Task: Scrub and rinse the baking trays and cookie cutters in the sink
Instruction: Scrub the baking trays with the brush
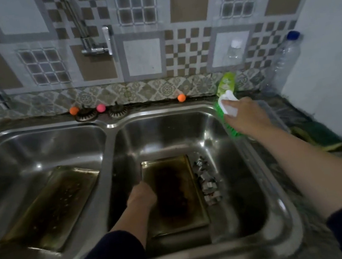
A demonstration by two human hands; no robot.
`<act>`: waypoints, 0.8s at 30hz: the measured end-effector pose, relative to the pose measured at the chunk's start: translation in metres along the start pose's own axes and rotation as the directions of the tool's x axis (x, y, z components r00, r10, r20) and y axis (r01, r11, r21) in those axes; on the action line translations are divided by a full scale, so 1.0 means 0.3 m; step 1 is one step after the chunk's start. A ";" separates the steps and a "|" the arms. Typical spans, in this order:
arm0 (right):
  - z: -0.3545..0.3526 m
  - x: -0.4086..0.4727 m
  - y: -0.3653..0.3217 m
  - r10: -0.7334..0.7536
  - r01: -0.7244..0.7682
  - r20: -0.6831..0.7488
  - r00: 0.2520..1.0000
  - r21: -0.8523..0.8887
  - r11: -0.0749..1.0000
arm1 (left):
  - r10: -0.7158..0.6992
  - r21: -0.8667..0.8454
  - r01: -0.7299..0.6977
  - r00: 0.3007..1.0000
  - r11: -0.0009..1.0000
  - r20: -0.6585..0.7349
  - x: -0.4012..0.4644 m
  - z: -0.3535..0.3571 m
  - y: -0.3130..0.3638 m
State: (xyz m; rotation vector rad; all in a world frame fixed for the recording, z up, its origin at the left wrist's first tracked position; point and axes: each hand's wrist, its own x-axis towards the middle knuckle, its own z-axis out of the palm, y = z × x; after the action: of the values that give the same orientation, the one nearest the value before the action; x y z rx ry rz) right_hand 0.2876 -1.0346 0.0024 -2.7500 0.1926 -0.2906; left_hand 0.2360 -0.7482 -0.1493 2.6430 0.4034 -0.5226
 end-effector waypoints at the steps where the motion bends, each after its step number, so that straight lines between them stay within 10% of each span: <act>1: -0.015 0.025 0.042 0.020 -0.020 -0.007 1.000 -0.011 1.000 | -0.019 0.000 0.019 1.000 1.000 -0.003 -0.001 0.023 -0.002; 12: 0.047 0.158 0.286 0.206 -0.193 0.152 0.967 -0.096 0.977 | -0.159 0.057 0.161 0.986 0.985 -0.051 0.024 0.057 -0.017; 24: -0.038 0.128 0.182 0.065 -0.066 -0.076 0.995 -0.013 0.998 | -0.130 -0.496 0.120 0.991 0.860 0.014 0.008 -0.034 0.029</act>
State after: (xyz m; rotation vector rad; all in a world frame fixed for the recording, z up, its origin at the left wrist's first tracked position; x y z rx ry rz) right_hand 0.3170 -1.0955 -0.0008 -2.7434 0.3049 -0.3770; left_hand 0.2442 -0.7507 -0.1387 2.1327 0.6273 -0.3685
